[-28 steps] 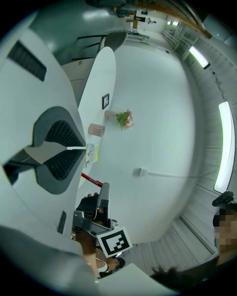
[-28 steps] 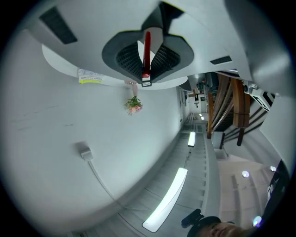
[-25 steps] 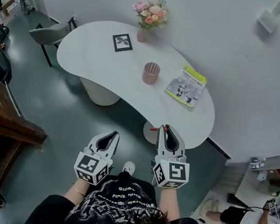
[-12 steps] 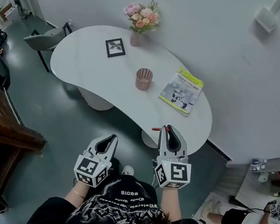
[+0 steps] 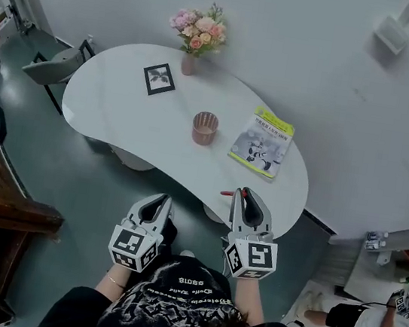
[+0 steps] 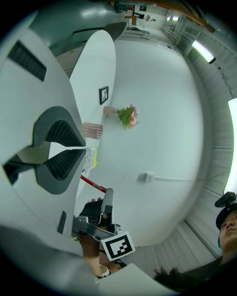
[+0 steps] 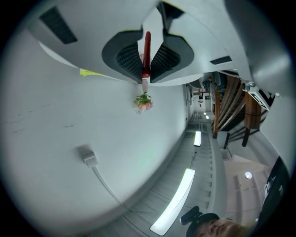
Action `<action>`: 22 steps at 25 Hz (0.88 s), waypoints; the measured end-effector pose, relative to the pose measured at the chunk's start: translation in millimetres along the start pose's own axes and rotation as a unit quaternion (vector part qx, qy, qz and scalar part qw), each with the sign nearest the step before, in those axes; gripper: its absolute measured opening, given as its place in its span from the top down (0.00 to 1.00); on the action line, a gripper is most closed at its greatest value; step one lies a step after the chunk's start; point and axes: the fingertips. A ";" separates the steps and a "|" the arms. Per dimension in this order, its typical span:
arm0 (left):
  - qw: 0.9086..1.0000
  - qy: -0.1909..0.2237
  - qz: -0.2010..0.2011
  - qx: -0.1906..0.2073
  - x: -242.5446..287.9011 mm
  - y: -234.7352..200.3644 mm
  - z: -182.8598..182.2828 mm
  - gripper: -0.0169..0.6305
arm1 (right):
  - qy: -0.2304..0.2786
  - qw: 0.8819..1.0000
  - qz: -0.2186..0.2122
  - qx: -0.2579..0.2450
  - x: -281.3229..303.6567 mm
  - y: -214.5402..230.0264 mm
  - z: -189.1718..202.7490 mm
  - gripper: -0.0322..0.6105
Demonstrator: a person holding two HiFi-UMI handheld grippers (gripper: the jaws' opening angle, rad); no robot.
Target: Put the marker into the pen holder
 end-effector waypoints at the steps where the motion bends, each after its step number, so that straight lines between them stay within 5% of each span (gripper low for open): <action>1: 1.000 0.000 0.001 -0.001 5.6 -7.1 -1.1 0.92 | 0.000 1.000 0.004 -0.009 7.6 0.0 -1.3 0.84; 22: 0.996 -0.001 0.090 0.008 146.1 -137.3 -27.0 0.92 | 0.009 0.995 0.093 -0.021 154.0 16.7 -30.3 0.83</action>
Point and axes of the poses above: the fingertips, and each gripper's own axes: x forward along the fingers, y to its right, z out of its underside, and after that the axes turned 15 degrees about x, right-handed
